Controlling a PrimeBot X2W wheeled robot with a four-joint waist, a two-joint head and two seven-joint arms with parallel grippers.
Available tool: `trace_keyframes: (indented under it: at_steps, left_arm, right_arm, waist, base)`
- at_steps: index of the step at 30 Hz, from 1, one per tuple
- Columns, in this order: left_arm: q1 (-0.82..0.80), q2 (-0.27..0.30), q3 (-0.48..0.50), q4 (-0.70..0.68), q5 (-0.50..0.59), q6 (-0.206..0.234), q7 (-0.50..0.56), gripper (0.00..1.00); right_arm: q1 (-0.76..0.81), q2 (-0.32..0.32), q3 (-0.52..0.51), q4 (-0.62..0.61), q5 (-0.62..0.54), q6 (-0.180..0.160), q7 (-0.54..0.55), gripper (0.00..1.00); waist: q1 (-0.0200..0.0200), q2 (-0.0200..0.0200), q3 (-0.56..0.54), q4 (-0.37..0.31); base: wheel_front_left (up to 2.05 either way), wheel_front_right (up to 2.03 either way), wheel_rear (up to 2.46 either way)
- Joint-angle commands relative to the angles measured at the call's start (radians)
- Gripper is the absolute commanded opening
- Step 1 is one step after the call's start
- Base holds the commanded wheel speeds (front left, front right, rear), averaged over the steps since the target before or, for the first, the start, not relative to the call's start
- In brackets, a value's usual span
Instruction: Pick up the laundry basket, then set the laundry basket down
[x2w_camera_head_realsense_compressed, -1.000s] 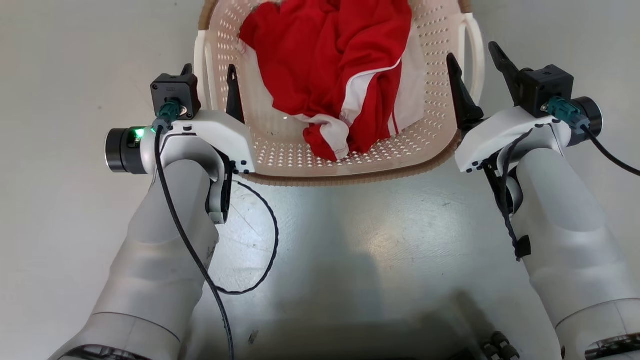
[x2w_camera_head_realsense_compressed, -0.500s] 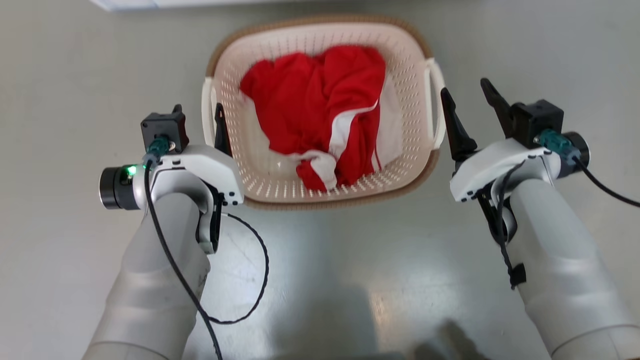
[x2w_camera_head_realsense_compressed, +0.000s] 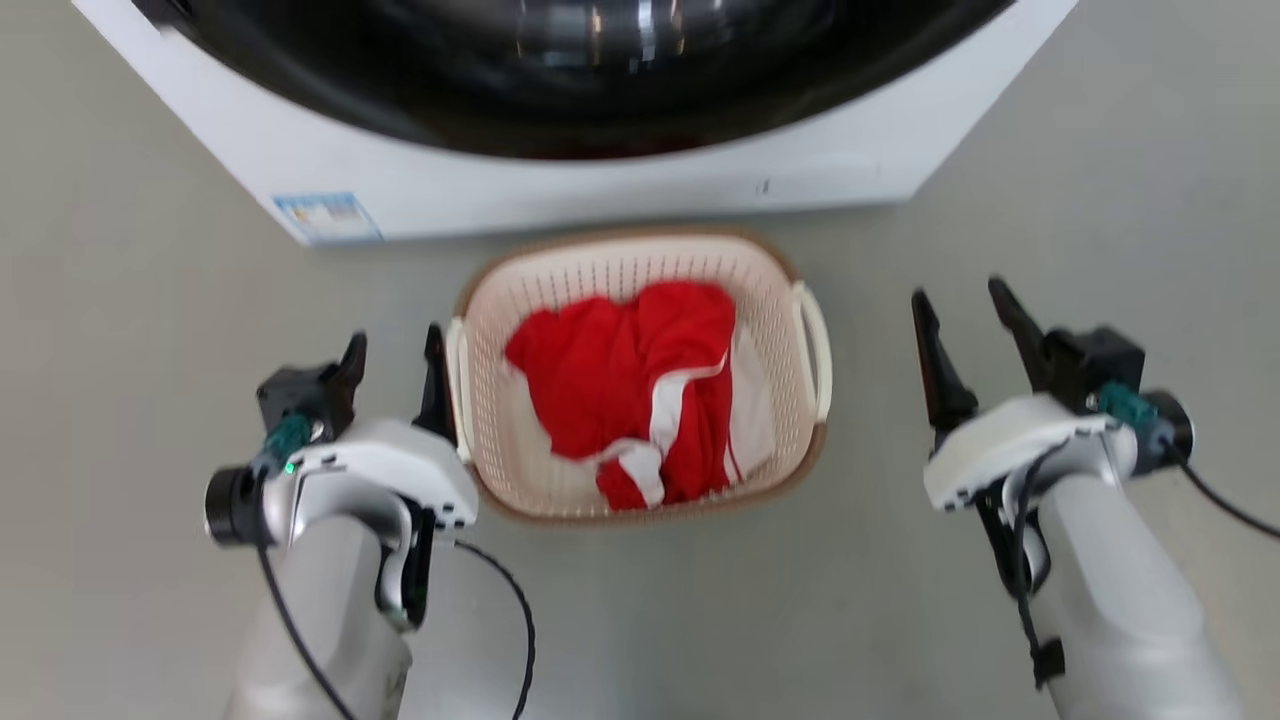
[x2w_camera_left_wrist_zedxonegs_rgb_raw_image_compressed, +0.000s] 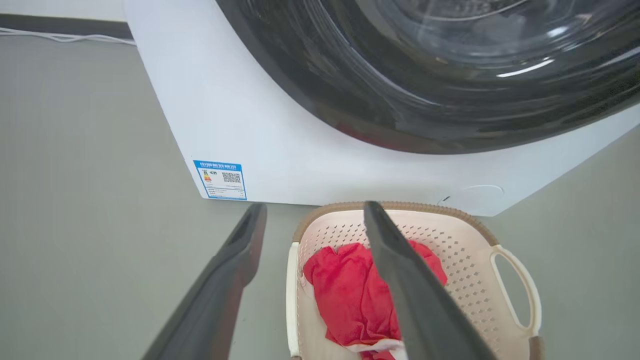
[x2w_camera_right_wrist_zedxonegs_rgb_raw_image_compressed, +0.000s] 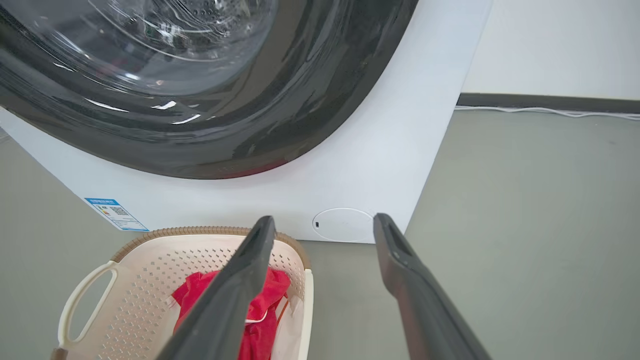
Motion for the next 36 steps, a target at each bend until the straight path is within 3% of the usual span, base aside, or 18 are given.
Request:
trace_keyframes:
  at_steps: [1,12,18,36]
  left_arm:
    - [0.028,0.017,0.033,-0.033,0.01,-0.006,-0.004,1.0]
    - [0.218,0.015,0.094,-0.171,0.023,-0.054,-0.004,1.0]
    - [0.355,0.015,0.108,-0.25,0.018,-0.058,-0.004,1.0]
    - [0.6,0.015,0.178,-0.442,-0.068,0.001,-0.004,1.0]
  right_arm:
    - [0.031,0.008,0.013,-0.029,-0.015,0.006,-0.011,1.0]
    - [0.175,0.008,-0.017,-0.147,-0.079,0.006,-0.011,1.0]
    - [0.291,-0.001,-0.021,-0.22,-0.079,0.006,-0.011,1.0]
    - [0.534,0.006,-0.064,-0.42,-0.103,0.006,-0.011,1.0]
  waist:
    - [0.0,-0.0001,-0.089,-0.001]
    - [0.0,-0.0001,-0.271,0.009]
    - [0.0,-0.0001,-0.374,0.013]
    - [0.0,-0.0001,-0.478,0.012]
  base:
    - [0.0,0.0,0.0]
    - [0.0,0.0,0.0]
    - [0.0,0.0,0.0]
    - [0.0,0.0,0.0]
